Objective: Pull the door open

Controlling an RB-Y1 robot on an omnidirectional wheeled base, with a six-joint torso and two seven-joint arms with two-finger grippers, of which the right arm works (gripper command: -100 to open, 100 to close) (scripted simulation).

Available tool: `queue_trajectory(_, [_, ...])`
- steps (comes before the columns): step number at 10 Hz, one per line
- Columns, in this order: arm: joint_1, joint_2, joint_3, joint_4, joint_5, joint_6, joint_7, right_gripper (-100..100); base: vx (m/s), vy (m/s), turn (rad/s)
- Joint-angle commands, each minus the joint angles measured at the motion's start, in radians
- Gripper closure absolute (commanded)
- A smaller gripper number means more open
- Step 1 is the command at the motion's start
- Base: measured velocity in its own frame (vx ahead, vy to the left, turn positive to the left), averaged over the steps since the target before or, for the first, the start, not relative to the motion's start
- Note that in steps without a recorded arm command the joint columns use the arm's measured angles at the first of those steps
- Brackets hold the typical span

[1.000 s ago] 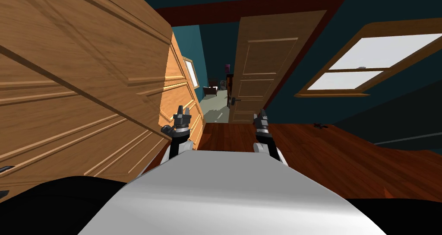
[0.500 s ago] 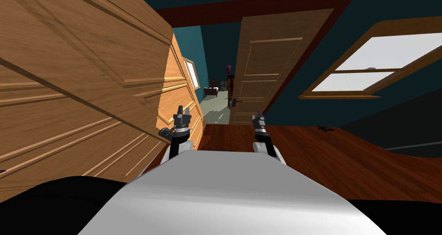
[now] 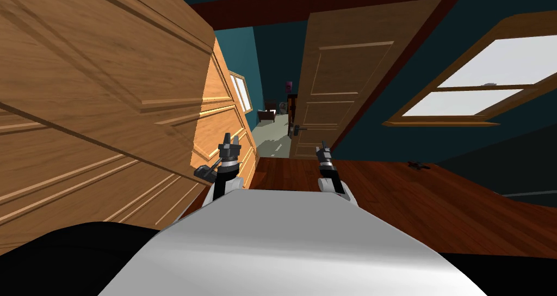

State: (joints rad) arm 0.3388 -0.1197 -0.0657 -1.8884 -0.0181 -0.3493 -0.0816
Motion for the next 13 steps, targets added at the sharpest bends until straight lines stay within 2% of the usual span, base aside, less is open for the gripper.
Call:
queue_trajectory(1, [-0.020,-0.009,-0.005,0.036,0.008,0.004,-0.018,-100,0.097,-0.008,0.023])
queue_trajectory(13, [-0.146,-0.064,-0.036,0.303,0.070,0.013,-0.139,-100,0.099,-0.001,0.029])
